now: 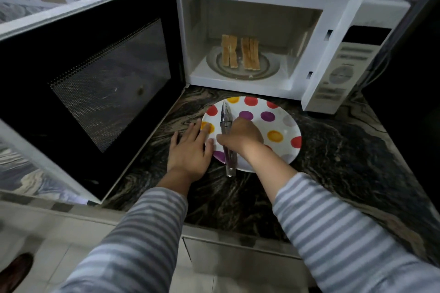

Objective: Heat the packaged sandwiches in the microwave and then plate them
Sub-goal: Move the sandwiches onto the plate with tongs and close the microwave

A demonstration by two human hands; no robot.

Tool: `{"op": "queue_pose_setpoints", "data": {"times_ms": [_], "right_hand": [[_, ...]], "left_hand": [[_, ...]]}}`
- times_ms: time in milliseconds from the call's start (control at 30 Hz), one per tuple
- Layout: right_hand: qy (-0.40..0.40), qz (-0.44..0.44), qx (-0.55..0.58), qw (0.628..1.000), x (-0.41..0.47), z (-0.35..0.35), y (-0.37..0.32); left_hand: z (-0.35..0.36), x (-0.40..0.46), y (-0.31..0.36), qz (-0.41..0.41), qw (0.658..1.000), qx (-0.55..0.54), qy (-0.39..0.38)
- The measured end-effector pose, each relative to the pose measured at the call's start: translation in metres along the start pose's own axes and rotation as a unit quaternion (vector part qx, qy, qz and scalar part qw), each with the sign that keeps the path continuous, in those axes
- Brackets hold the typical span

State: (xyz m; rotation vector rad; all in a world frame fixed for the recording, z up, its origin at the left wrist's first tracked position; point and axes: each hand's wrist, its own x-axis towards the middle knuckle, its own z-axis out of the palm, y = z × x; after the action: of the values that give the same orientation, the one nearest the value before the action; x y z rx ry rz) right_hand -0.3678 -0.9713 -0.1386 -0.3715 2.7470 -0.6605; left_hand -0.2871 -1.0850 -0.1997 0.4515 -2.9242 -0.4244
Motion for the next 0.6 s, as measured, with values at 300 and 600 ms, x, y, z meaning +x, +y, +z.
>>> {"op": "queue_pose_setpoints", "data": {"times_ms": [300,600], "right_hand": [[-0.008,0.028,0.123,0.992,0.001,-0.020,0.012],[0.078,-0.008,0.351,0.933,-0.016,-0.037,0.034]], "left_hand": [[-0.003,0.003,0.002,0.002,1.000,-0.007,-0.003],[-0.004,0.001,0.004,-0.001,1.000,-0.002,-0.002]]}}
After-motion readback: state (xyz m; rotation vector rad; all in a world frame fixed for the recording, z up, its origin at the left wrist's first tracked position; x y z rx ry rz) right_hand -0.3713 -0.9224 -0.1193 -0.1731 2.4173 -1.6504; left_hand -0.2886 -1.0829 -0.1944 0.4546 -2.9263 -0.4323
